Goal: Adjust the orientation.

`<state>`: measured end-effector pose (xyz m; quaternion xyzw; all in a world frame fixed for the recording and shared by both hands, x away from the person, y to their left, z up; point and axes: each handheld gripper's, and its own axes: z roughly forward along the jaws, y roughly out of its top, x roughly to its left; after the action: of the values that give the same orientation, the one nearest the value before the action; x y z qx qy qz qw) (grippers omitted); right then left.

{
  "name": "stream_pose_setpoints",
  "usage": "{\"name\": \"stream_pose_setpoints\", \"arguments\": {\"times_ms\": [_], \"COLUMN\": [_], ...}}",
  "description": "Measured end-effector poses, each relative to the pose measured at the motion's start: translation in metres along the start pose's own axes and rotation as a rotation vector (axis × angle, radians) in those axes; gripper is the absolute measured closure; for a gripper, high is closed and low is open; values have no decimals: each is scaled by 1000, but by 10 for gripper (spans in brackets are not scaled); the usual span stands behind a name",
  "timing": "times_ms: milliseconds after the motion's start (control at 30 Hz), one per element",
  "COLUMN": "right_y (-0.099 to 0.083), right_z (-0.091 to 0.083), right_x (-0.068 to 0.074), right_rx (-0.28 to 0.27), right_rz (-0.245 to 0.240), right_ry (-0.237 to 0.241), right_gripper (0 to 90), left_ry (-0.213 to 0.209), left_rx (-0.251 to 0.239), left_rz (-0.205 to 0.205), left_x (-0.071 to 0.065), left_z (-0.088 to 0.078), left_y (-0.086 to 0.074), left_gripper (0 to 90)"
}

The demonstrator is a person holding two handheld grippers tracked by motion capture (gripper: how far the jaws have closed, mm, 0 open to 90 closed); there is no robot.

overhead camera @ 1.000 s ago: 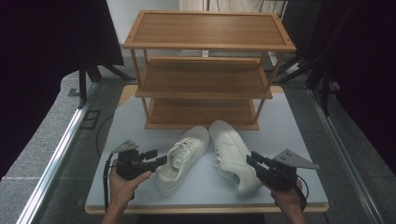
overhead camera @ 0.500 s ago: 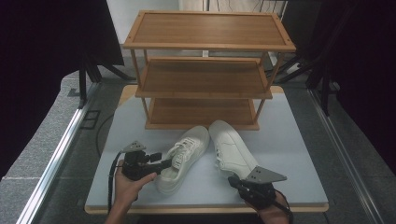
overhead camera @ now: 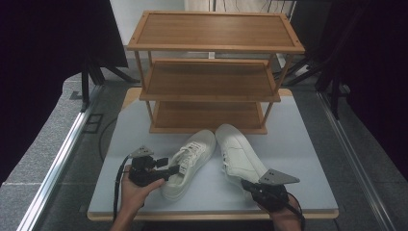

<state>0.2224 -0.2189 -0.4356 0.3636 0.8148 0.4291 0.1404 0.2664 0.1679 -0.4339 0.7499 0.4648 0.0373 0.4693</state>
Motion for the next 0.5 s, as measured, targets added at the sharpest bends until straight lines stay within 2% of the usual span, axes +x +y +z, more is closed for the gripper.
{"name": "stream_pose_setpoints", "arguments": {"times_ms": [133,333,367,433,500], "right_y": [1,3,2,1,0], "right_z": [-4,-12,-15,-16,-22], "right_x": [-6,-16,-23,-27,-40], "right_rx": [-13,-71,-102,-119,-163], "right_rz": [13,30,53,68,97], "right_ry": [0,-45,-44,-41,-75], "right_gripper": [891,891,891,891,891], "left_ry": [5,10,11,12,12], "left_rx": [-9,-14,-11,-11,-6], "left_rz": [-12,-19,-16,-17,-18], "left_x": [2,2,3,3,3], "left_z": [-4,-7,-7,-6,-5], "left_y": [-1,-2,-3,-3,-4], "left_gripper": [384,383,382,382,382]}}
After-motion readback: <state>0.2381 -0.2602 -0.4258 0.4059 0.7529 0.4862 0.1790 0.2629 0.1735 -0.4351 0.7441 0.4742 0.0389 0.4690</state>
